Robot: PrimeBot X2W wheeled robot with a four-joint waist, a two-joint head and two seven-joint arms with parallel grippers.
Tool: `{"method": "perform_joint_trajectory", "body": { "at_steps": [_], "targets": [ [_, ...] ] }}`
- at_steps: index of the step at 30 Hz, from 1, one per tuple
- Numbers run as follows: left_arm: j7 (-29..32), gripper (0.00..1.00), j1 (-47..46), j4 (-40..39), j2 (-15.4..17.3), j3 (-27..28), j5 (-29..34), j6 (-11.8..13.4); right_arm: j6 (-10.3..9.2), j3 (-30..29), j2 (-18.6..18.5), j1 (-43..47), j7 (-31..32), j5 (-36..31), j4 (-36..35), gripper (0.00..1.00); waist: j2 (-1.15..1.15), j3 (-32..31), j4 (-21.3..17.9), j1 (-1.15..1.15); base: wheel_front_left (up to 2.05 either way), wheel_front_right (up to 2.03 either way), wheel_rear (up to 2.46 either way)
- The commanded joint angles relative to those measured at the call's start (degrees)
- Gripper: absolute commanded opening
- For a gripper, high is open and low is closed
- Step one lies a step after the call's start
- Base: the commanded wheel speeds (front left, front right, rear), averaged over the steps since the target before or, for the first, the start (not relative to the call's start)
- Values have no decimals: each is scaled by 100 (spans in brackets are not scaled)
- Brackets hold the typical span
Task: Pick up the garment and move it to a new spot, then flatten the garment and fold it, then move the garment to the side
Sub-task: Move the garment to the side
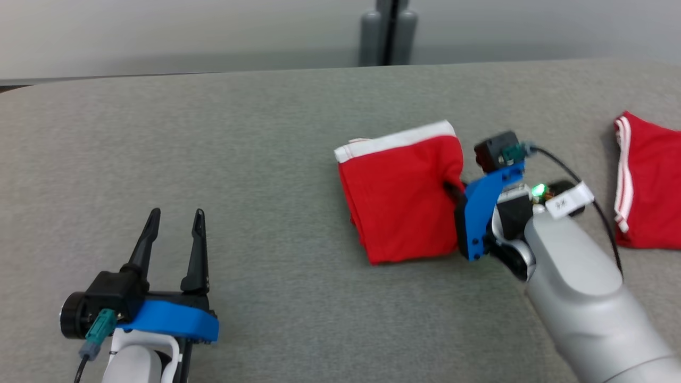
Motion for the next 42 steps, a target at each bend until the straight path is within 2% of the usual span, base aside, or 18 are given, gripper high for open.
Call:
{"method": "perform_joint_trajectory", "body": {
  "at_steps": [1, 5, 9, 16, 21, 28, 32, 41, 42],
  "targets": [
    [-26, 100, 7, -67, 37, 49, 14, -1, 2, 399, -289, -272, 163, 157, -267, 0, 0, -18, -245, -1, 0, 0, 0],
    [-25, 100, -81, -197, 72, 101, 29, -1, 2, 1349, -954, -722, 613, 674, -990, 0, 0, 132, -662, -1, 0, 0, 0],
    [-26, 100, -202, -300, 112, 69, 54, -2, 2, 1967, -1784, -1111, 923, 1184, -1680, 0, 0, 321, -1052, -1, 0, 0, 0],
    [-26, 100, -421, -381, 286, -84, 111, -2, 2, 2471, -2960, -1445, 965, 1751, -2212, 0, 0, 670, -1556, -1, 0, 0, 0],
    [3, 100, -604, -474, 455, -191, 118, -3, 2, 2667, -3532, -1628, 550, 1554, -2045, 0, 0, 1001, -1696, -1, 0, 0, 0],
    [121, 100, -779, -685, 666, -235, 118, -3, 1, 2383, -3587, -1783, -117, 991, -1344, 0, 0, 1381, -1719, -1, 0, 0, 0],
    [248, 100, -826, -914, 801, -241, 129, 2, 1, 2059, -3440, -1854, -540, 444, -678, 0, 0, 1606, -1717, -1, 0, 0, 0],
    [393, 100, -858, -1094, 895, -264, 122, 42, 1, 1370, -2982, -1769, -1048, -377, 228, 2, 0, 1678, -1753, -1, 0, 0, 0],
    [407, 100, -864, -1104, 895, -274, 117, 44, 1, 1283, -2958, -1757, -1130, -503, 314, 35, 0, 1674, -1748, -1, 0, 0, 0]
  ]
}}
